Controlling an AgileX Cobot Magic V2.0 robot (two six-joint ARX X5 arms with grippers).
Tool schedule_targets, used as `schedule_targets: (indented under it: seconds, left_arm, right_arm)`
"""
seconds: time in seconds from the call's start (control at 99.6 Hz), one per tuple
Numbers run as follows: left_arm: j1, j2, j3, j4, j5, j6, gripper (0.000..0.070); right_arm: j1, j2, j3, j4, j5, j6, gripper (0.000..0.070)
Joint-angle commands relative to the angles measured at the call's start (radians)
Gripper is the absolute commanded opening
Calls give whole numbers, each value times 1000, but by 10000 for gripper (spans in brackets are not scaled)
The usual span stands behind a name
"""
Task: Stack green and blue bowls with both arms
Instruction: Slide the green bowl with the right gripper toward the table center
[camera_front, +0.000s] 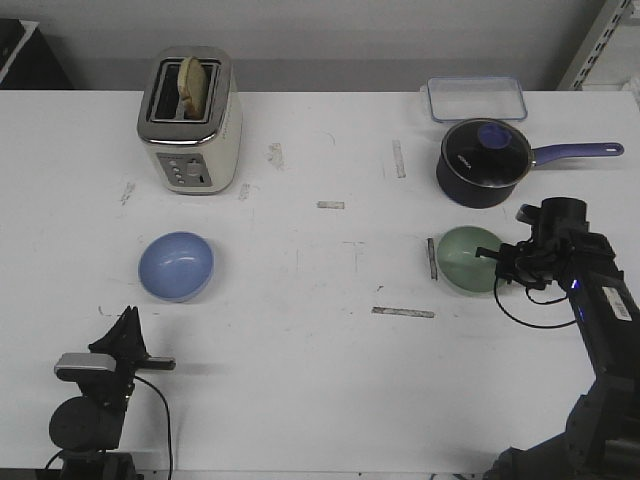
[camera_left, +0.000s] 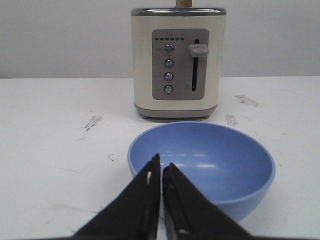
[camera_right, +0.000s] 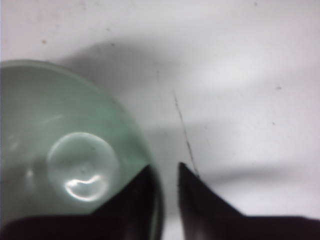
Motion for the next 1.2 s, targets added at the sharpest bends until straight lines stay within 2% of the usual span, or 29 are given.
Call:
schedule_targets:
  seconds: [0.0, 0.08, 0.211, 0.291, 0.402, 0.593, 0.723, 0.844, 0.904, 1.185]
  left_arm:
    - [0, 0, -21, 15, -2, 9, 1]
    - [0, 0, -21, 15, -2, 9, 1]
    - [0, 0, -21, 15, -2, 9, 1]
    - [0, 0, -21, 15, -2, 9, 1]
    - [0, 0, -21, 15, -2, 9, 1]
    - [0, 0, -21, 15, -2, 9, 1]
    - [0, 0, -21, 15, -2, 9, 1]
    - [0, 0, -21, 15, -2, 9, 1]
    - [0, 0, -21, 15, -2, 9, 1]
    - [0, 0, -21, 15, -2, 9, 1]
  right_arm:
    - [1, 12, 19, 7, -1, 8, 2]
    - [5, -6, 19, 3, -5, 12, 2]
    - [34, -45, 19, 14, -69, 47, 2]
    - [76, -64, 19, 44, -123, 89, 2]
    - [163, -73, 19, 98, -150, 175, 2]
    - [344, -46, 19, 195, -146, 297, 2]
    - [456, -10, 18, 250, -139, 350, 2]
    - [546, 26, 18, 290, -82, 389, 2]
    - [582, 42, 18, 298, -60, 402, 2]
    - [660, 106, 18, 340, -59, 409, 3]
